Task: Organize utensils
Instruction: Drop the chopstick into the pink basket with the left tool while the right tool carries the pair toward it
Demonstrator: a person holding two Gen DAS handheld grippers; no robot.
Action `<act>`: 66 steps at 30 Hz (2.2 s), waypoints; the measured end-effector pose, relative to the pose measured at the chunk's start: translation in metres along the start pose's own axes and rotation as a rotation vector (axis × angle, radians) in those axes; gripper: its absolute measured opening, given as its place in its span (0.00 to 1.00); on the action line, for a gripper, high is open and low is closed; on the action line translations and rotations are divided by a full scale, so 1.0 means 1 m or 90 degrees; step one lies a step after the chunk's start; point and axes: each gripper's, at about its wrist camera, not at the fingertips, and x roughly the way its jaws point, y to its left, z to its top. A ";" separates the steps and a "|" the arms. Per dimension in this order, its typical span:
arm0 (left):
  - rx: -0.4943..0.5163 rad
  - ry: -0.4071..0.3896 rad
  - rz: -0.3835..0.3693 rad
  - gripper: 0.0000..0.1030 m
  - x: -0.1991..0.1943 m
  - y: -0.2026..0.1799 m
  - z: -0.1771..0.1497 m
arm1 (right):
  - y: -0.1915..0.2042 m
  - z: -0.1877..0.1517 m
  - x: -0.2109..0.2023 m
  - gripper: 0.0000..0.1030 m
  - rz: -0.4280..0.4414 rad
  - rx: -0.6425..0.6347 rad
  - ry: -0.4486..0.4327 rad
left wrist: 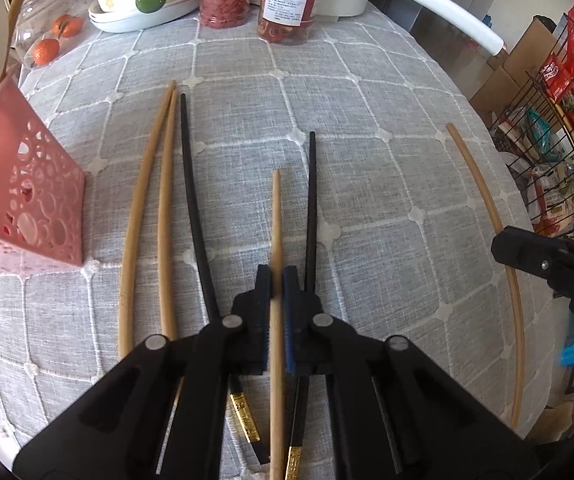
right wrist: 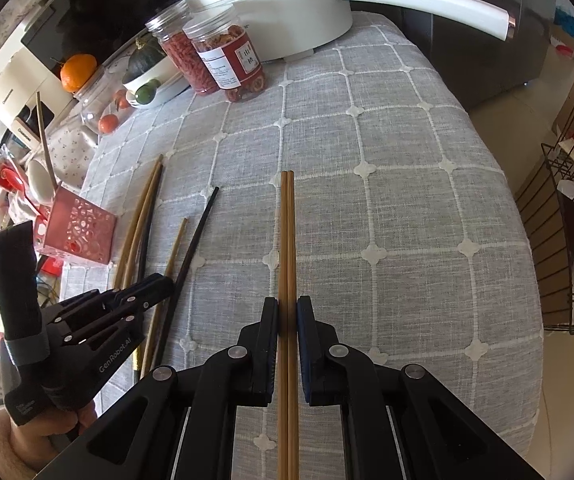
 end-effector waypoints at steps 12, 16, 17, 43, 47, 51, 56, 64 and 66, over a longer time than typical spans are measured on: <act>-0.007 -0.174 -0.025 0.07 -0.107 0.023 -0.011 | 0.022 -0.002 -0.057 0.09 0.046 -0.025 -0.164; -0.025 -0.263 -0.029 0.07 -0.150 0.034 -0.014 | 0.034 -0.004 -0.072 0.09 0.059 -0.040 -0.211; -0.031 -0.289 -0.030 0.07 -0.161 0.037 -0.015 | 0.037 -0.004 -0.074 0.09 0.062 -0.044 -0.220; -0.125 -0.631 0.144 0.07 -0.180 0.105 -0.013 | 0.070 -0.007 -0.075 0.09 0.072 -0.095 -0.278; -0.118 -0.577 0.132 0.07 -0.169 0.106 -0.006 | 0.075 -0.009 -0.084 0.09 0.066 -0.108 -0.313; -0.142 -0.521 0.100 0.22 -0.170 0.111 -0.006 | 0.081 -0.010 -0.095 0.09 0.083 -0.097 -0.339; -0.122 -0.443 0.109 0.46 -0.176 0.109 -0.014 | 0.096 -0.012 -0.112 0.09 0.119 -0.058 -0.378; -0.132 -0.308 0.133 0.56 -0.172 0.143 -0.041 | 0.166 0.001 -0.099 0.09 0.160 -0.019 -0.440; -0.129 -0.281 0.133 0.56 -0.171 0.152 -0.046 | 0.183 0.004 -0.092 0.09 0.169 -0.003 -0.470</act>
